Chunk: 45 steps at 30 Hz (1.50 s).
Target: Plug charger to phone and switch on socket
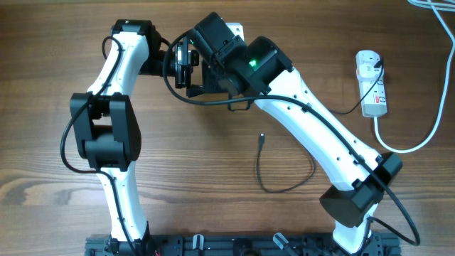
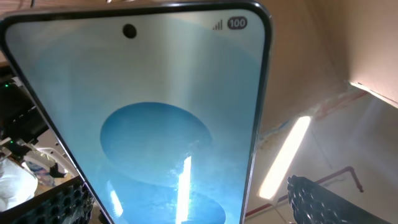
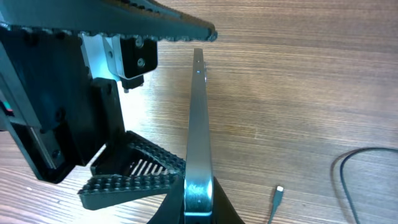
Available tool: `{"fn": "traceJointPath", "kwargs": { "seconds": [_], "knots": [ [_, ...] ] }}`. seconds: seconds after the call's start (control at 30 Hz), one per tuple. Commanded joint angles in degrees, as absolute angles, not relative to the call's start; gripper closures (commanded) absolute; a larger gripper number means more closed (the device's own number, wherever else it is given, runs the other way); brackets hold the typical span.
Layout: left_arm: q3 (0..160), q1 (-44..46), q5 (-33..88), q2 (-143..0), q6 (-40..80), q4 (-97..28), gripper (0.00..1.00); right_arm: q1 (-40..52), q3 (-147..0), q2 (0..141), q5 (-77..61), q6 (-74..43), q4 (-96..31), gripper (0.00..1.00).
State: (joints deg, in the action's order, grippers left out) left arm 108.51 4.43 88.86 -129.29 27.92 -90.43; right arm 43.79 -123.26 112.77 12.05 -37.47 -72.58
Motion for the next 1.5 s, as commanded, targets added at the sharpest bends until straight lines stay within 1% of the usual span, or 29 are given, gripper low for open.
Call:
{"fn": "traceJointPath", "kwargs": {
  "seconds": [0.0, 0.1, 0.17, 0.27, 0.4, 0.5, 0.63, 0.67, 0.73, 0.83, 0.93, 1.03, 1.13, 1.2, 1.27, 1.3, 1.43, 1.47],
  "knots": [
    [109.6, 4.3, 90.2, -126.5, 27.4, -90.5, 0.00, 43.1, -125.1, 112.2, 14.2, -49.2, -72.5, 0.96],
    [109.6, 4.4, 90.2, -126.5, 27.4, -88.3, 0.00, 40.3, -125.1, 111.4, 14.3, -70.3, -74.1, 0.96],
    [109.6, 4.4, 90.2, -126.5, 27.4, -88.3, 0.00, 38.5, -125.1, 110.3, 13.3, -80.0, -74.2, 0.96],
    [109.6, 4.4, 90.2, -126.5, 27.4, -88.3, 0.00, 37.3, -125.1, 109.2, 12.6, -83.1, -74.2, 0.96],
    [109.6, 4.4, 90.2, -126.5, 27.4, -88.3, 0.00, 36.6, -125.1, 108.9, 10.8, -93.4, -75.1, 0.96],
    [109.6, 4.4, 90.2, -126.5, 27.4, -88.3, 0.00, 36.6, -125.0, 108.9, 8.7, -95.1, -75.0, 0.96],
    [109.6, 4.4, 90.2, -126.5, 27.4, -88.3, 0.00, 36.6, -125.0, 108.9, 7.7, -104.9, -75.0, 0.96],
    [109.6, 4.4, 90.2, -126.5, 27.4, -88.3, 0.01, 36.6, -125.0, 108.9, 7.4, -106.0, -75.0, 0.96],
    [109.6, 4.4, 90.2, -126.5, 27.9, -88.3, 0.08, 36.6, -125.0, 108.9, 7.4, -108.1, -74.6, 0.96],
    [109.6, 4.4, 88.3, -126.5, 27.9, -87.1, 0.09, 36.7, -125.0, 108.9, 7.4, -108.2, -73.9, 0.96],
    [109.6, 4.4, 81.8, -126.5, 33.7, -82.8, 0.09, 36.8, -125.0, 108.9, 7.4, -108.2, -74.0, 0.96],
    [109.6, 4.4, 81.7, -126.5, 37.1, -78.7, 0.10, 37.5, -125.0, 108.9, 6.3, -111.0, -73.9, 0.96],
    [109.6, 4.7, 81.6, -126.5, 38.5, -78.4, 0.12, 38.7, -124.9, 109.0, 6.3, -116.2, -73.7, 0.96],
    [109.6, 5.3, 81.7, -126.5, 39.9, -78.4, 0.14, 39.3, -124.8, 109.3, 6.3, -116.1, -72.9, 0.96],
    [109.6, 6.5, 84.8, -126.5, 40.2, -78.4, 0.21, 39.6, -124.8, 109.5, 6.3, -116.1, -72.7, 0.96],
    [109.6, 6.8, 85.5, -126.5, 40.2, -78.4, 0.27, 39.5, -124.8, 109.5, 6.4, -116.1, -72.7, 0.96],
    [109.6, 6.9, 87.1, -126.5, 41.0, -78.4, 0.28, 39.5, -124.8, 109.5, 11.3, -116.1, -73.4, 0.96],
    [109.6, 6.9, 88.1, -126.5, 41.0, -78.4, 0.31, 39.5, -124.8, 109.5, 12.1, -116.1, -73.4, 0.96]
  ]
}}
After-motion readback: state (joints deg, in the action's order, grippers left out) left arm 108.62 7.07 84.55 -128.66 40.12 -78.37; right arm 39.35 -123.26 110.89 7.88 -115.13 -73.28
